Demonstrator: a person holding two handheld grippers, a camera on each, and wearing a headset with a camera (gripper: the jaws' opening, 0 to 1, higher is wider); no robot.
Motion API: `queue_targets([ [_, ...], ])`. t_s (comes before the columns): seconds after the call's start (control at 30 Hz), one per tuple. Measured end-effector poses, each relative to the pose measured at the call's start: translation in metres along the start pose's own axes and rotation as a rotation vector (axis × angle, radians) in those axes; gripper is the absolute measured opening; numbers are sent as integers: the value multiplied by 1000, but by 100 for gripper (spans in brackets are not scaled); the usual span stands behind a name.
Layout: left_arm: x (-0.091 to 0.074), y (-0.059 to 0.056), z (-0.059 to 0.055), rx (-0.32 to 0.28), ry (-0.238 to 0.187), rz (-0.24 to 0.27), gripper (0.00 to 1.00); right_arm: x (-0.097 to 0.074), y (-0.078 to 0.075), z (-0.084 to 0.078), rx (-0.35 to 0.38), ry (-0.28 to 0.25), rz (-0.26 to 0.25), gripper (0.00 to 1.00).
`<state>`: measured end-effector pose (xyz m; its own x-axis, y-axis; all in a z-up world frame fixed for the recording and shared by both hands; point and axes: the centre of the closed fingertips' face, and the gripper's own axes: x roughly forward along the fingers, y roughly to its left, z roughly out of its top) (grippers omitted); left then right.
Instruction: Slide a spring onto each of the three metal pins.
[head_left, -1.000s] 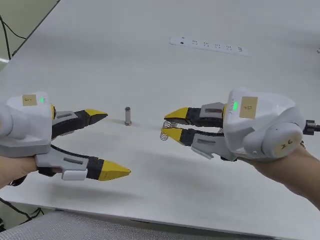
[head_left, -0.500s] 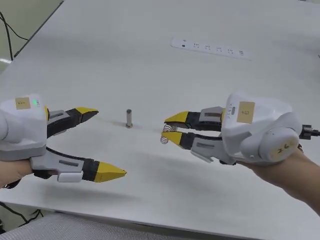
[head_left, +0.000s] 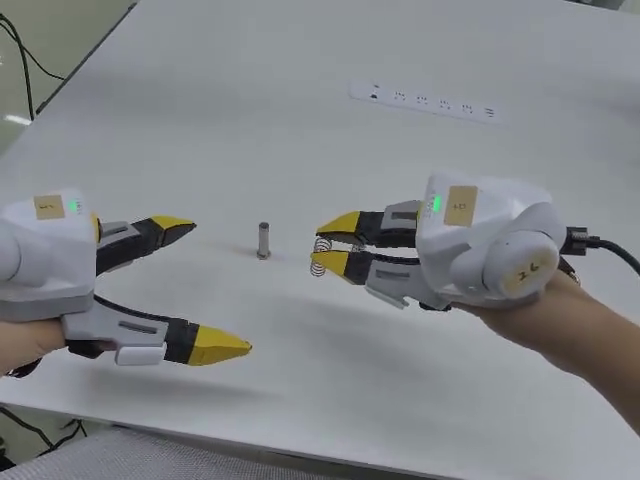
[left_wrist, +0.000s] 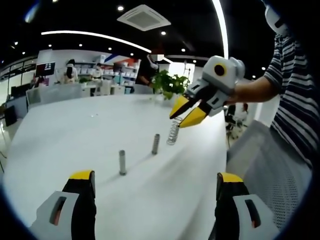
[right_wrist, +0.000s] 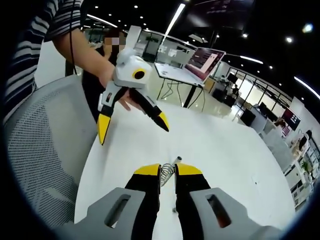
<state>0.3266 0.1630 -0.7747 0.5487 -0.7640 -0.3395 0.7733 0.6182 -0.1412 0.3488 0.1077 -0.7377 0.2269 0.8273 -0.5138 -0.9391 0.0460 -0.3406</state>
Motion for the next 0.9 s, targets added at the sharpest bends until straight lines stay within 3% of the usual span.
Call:
queue_targets([
  [0.13,0,3,2,1,-7,11,98,6,-10,5,8,-9,-11,8],
  [0.47,-1,2,-5,-2,10,12,98,21,-27,13,-1,-13,-32,8],
  [0.57,-2,5,-1,-10,-7,23,98,27,-33,16,20,-21,-36,8],
  [0.9,-1,9,0,0,-12,34,98,39,-40,18,35,-16,-41,8],
])
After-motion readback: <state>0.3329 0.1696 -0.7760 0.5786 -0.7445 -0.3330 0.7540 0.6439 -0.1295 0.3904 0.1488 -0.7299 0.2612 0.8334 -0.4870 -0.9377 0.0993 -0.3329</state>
